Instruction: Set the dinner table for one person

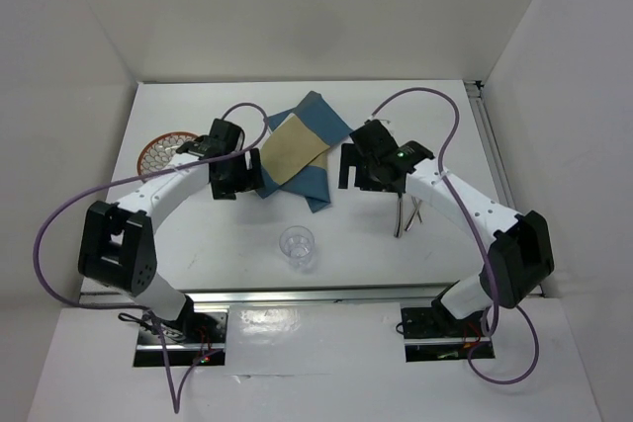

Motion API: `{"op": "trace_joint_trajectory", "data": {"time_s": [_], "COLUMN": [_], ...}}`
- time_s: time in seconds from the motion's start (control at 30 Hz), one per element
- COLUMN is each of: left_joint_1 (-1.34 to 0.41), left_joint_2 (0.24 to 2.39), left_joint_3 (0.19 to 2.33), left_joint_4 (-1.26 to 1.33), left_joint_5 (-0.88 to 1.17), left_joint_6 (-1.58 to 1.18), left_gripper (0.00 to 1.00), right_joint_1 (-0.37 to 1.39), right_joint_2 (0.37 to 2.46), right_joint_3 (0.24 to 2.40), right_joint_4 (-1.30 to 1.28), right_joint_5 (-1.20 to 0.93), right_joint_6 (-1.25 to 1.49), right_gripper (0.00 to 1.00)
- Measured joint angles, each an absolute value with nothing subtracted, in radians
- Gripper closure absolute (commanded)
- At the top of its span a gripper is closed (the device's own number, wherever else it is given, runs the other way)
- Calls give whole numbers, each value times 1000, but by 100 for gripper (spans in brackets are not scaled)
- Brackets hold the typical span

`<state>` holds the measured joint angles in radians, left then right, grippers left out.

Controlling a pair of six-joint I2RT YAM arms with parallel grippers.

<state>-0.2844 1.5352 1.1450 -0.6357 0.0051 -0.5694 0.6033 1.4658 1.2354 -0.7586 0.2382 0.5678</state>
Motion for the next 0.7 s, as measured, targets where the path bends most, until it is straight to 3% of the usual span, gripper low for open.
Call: {"op": "trace_joint_trajectory", "data": {"time_s": [0.17, 0.3, 0.43, 0.47, 0.57, 0.67, 0.7], "left_joint_1": [-253, -208, -181, -181, -182, -182, -182], "left_joint_2": [1613, 1674, 1716, 1727, 1755, 1766, 1766], "left_joint_3": [1121, 1104, 1096, 1101, 1125, 1147, 1154], "left_joint_4": [-530, -458, -388, -381, -370, -367, -368], "left_joint_5": [70, 130, 178, 186, 209, 233, 242], "left_joint_6": [-607, -637, -660, -662, -665, -660, -659], "left_gripper": [4, 11, 34, 48, 67, 97, 100], "right_joint_1": [596, 596, 596, 596, 596, 596, 596], "right_joint_2": [1470, 1470, 1470, 1470, 1470, 1470, 1470], "right_joint_3": [1235, 1235, 1224, 1217, 1201, 1196, 1196], "right_joint_4": [-751, -748, -736, -731, -725, -721, -718], "right_joint_5": [224, 215, 196, 191, 171, 159, 155], "right_joint_6": [568, 568, 567, 568, 568, 568, 568], "right_gripper": [0, 0, 0, 0, 0, 0, 0]}}
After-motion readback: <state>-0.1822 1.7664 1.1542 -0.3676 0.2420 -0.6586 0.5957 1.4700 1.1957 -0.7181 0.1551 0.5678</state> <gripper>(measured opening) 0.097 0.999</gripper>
